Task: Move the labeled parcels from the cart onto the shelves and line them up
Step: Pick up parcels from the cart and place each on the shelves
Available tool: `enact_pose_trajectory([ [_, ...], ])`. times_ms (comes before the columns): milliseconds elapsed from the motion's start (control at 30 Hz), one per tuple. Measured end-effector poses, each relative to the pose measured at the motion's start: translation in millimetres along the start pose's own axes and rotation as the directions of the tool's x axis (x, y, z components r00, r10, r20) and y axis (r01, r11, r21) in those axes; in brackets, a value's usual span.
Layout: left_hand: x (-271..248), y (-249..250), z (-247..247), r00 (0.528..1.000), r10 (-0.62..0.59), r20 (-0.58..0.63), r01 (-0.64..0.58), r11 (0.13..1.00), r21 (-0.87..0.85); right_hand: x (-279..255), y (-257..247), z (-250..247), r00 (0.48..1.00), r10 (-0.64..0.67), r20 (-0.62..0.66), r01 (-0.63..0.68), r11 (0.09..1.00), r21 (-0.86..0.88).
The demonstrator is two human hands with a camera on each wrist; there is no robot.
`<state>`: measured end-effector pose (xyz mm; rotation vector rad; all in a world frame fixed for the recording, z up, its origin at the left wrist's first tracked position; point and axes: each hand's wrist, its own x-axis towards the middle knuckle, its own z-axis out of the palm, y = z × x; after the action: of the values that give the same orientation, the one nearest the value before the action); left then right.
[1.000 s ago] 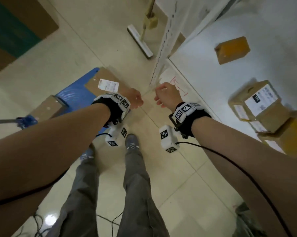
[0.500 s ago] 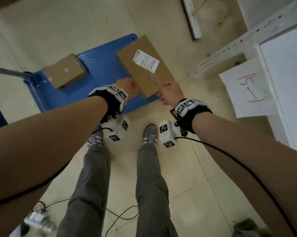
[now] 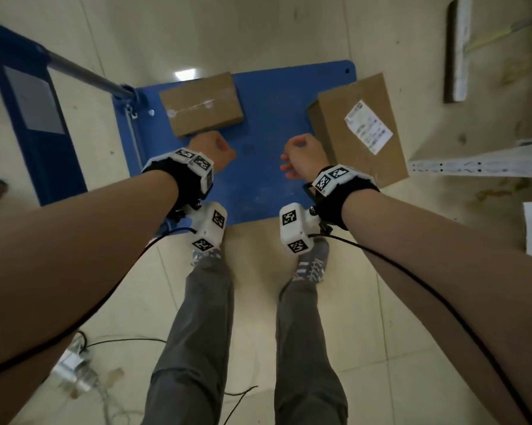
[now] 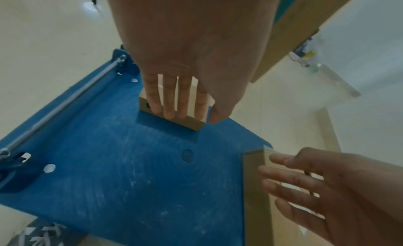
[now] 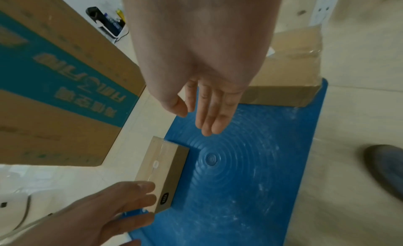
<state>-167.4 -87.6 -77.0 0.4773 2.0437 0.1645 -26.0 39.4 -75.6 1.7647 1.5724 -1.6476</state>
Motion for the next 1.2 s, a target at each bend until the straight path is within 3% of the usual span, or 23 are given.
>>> enact_pose_trajectory([
  [167, 36, -47, -26, 0.995, -0.103, 0.001, 0.103, 0.989, -0.105, 38, -28, 50, 0.999, 0.022, 0.035, -0.021, 0.999, -0.041],
  [333, 72, -69, -40, 0.978, -0.203, -0.057, 0.176, 0.934, -0.310, 75, -54, 80, 0.987, -0.015, 0.159, 0.040, 0.987, -0.154],
  [500, 103, -81, -46, 0.939, -0.342, -0.028, 0.284, 0.821, -0.495, 109, -69, 98, 0.976, 0.008, 0.215, 0.045, 0.970, -0.240],
  [800, 124, -80, -33, 0.900, -0.429, 0.077, 0.349, 0.604, -0.717, 127, -52, 116, 0.973, 0.104, 0.206, -0.071, 0.984, -0.163],
  [867, 116, -75, -38, 0.898, -0.433, 0.076, 0.356, 0.613, -0.705, 119, -49, 114, 0.974, 0.143, 0.176, -0.115, 0.981, -0.159],
  [1000, 102, -68, -45, 0.925, -0.371, 0.080, 0.350, 0.754, -0.555, 90, -42, 92, 0.967, 0.206, 0.153, -0.199, 0.978, -0.064],
  [1200, 74, -41, -34, 0.943, -0.325, 0.078, 0.311, 0.769, -0.558, 37, -16, 40, 0.969, 0.201, 0.144, -0.211, 0.976, 0.057],
])
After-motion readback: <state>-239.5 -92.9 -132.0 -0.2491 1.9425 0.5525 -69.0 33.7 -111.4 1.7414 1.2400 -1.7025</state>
